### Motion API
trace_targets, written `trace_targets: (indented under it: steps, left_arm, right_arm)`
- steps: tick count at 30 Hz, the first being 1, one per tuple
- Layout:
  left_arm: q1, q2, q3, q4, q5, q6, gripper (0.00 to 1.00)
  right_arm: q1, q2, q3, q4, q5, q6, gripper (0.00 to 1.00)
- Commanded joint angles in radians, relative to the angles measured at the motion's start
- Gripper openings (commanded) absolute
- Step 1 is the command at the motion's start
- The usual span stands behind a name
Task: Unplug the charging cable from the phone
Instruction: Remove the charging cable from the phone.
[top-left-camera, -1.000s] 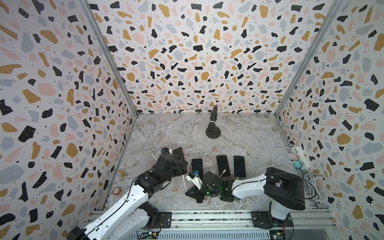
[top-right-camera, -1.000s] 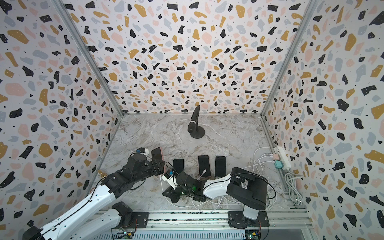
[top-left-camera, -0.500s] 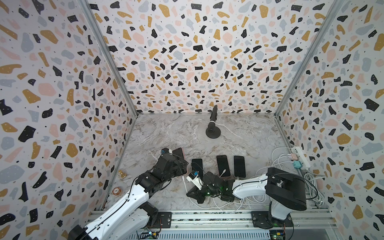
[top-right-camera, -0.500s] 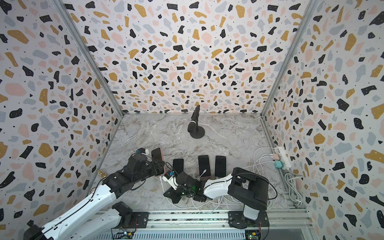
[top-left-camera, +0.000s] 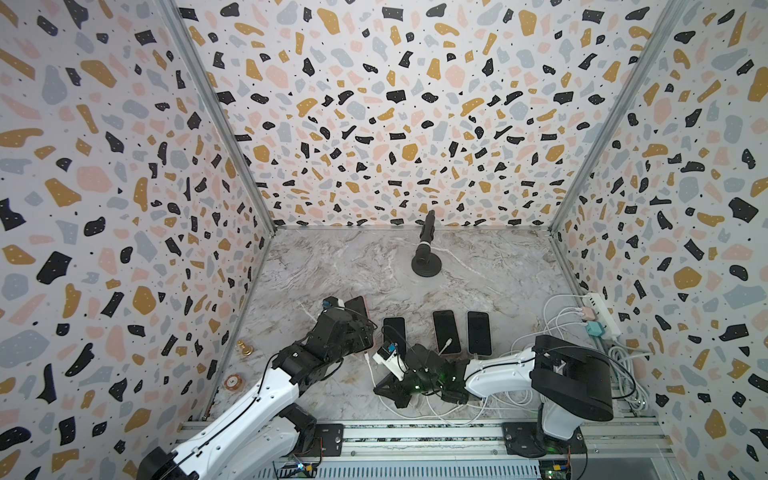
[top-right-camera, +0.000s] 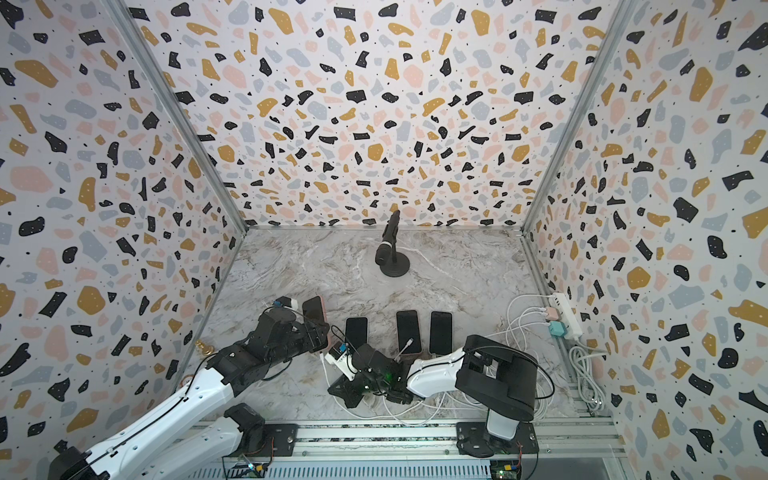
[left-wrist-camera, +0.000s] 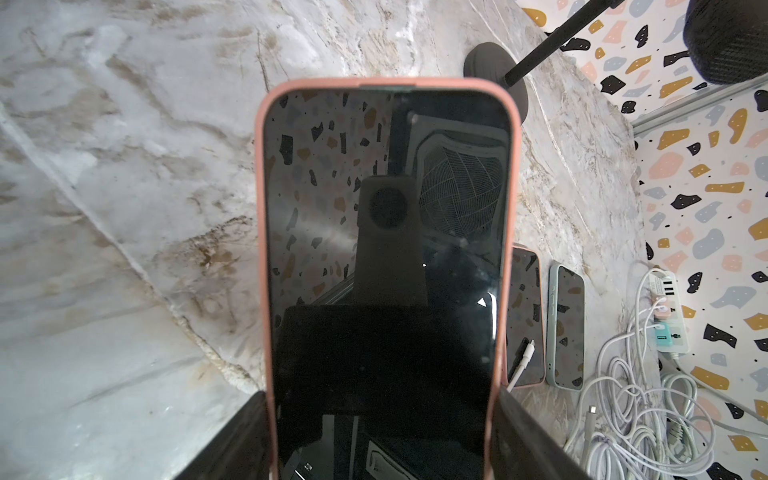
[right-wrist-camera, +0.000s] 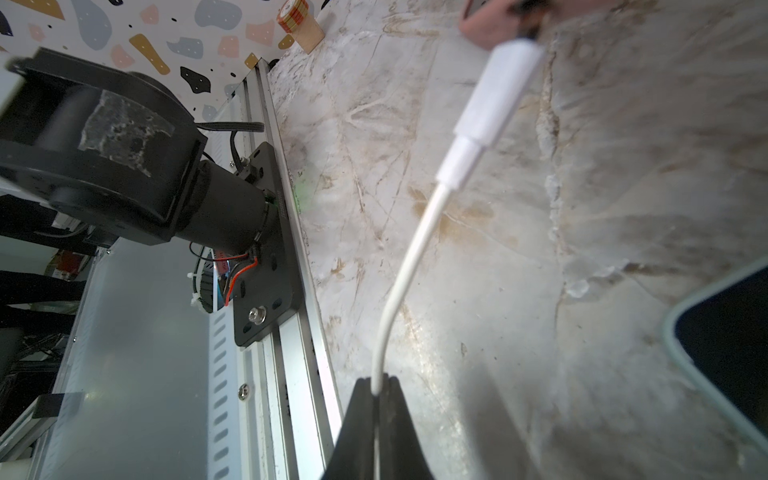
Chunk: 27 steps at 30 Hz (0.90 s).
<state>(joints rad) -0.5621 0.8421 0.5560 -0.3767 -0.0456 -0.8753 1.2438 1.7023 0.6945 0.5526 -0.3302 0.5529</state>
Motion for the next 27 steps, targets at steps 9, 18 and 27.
trace_targets:
  steps: [9,18,27]
  left_arm:
    - [0.001,0.012,-0.002,0.087,-0.015,0.005,0.55]
    - [0.002,0.013,0.001,0.09,-0.021,0.002,0.55]
    - [0.002,0.017,0.03,0.059,-0.061,-0.001,0.55]
  right_arm:
    - [0.005,-0.036,-0.005,0.005,-0.013,-0.002,0.0]
    - [0.004,-0.038,-0.005,-0.011,-0.011,-0.004,0.0]
    - [0.005,-0.041,-0.01,-0.028,-0.015,-0.008,0.0]
